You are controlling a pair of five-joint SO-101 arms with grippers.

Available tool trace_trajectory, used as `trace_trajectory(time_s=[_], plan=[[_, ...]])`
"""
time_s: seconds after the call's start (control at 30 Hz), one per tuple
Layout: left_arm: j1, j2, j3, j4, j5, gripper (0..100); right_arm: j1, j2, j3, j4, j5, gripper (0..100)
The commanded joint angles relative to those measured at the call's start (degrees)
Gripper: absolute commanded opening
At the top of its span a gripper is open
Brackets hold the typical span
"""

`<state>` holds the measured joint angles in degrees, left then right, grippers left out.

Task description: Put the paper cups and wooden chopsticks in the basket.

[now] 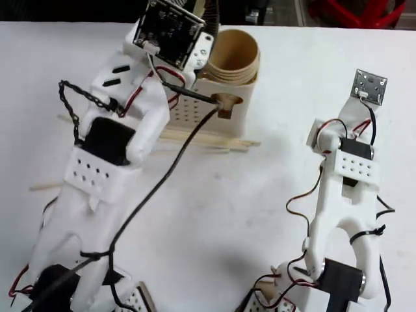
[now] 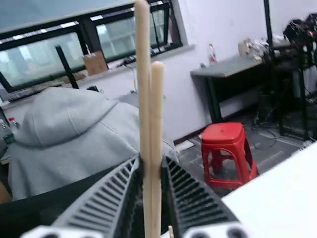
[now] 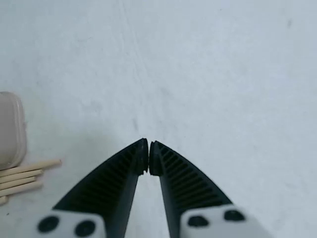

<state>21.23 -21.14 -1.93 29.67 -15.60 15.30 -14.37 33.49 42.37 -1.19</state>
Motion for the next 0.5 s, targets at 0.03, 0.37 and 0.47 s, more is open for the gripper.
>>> trace_trajectory(time_s=[0.03, 0.37, 0.47], plan=[[-2.7, -2.3, 6.2, -9.6, 0.6, 2, 0.4, -2.5, -0.5, -0.9, -0.1, 2.1], [-6.0, 2.5, 15.0, -18.4, 1.4, 2, 0.4, -2.5, -0.5, -0.9, -0.1, 2.1], [-7.3, 4.5, 15.0, -17.8, 5.3, 3, 0.5, -2.5, -0.5, -0.9, -0.1, 2.1]])
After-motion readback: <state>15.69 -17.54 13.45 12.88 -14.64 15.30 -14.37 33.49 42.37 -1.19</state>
